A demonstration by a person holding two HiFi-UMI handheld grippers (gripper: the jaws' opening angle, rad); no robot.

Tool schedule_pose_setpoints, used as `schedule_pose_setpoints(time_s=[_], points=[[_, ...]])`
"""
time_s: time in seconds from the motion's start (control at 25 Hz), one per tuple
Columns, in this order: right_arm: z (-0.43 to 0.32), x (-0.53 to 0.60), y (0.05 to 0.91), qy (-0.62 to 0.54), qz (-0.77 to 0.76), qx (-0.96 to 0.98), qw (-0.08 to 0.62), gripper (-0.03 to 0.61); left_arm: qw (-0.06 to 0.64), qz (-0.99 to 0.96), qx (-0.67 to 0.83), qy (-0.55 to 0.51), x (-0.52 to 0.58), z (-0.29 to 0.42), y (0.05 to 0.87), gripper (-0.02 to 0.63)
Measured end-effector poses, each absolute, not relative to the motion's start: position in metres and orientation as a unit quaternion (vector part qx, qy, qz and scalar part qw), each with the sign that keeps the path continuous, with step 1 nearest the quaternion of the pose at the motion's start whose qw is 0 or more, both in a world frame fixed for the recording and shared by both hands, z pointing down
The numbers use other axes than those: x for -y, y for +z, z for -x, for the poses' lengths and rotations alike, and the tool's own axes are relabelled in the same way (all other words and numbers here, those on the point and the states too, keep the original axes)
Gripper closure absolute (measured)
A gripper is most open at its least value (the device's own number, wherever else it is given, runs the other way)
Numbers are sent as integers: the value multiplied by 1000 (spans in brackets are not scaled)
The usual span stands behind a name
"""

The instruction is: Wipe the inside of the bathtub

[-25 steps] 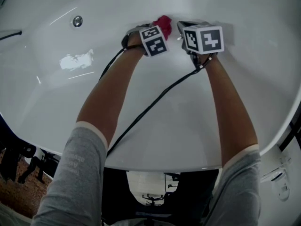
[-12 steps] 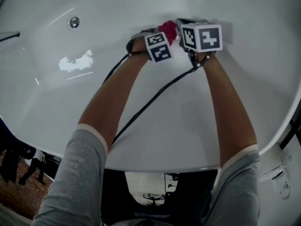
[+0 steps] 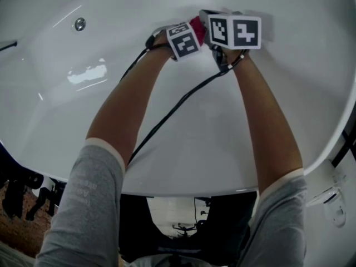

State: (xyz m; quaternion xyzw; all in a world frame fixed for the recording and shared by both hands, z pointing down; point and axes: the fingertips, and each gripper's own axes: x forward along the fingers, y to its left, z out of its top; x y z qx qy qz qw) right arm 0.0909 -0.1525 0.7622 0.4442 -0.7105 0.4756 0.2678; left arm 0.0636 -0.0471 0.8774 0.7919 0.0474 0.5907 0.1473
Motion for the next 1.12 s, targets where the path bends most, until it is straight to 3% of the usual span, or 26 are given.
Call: schedule_pose_setpoints(time_s=[0.16, 0.52, 0.68, 1.12], points=[[-86, 156, 753, 437, -430, 725, 312, 569, 238, -757, -139, 593, -49, -65, 871, 538], [-99, 142, 757, 412, -418, 712, 386, 569, 239, -735, -165, 613, -71, -55, 869, 541], [-104, 131, 751, 408, -412, 719, 384, 569, 285, -786, -168, 522, -78, -99, 848, 545], [-132, 87, 704, 407, -414, 730, 361, 569, 308, -814, -167, 463, -93, -133, 775, 545]])
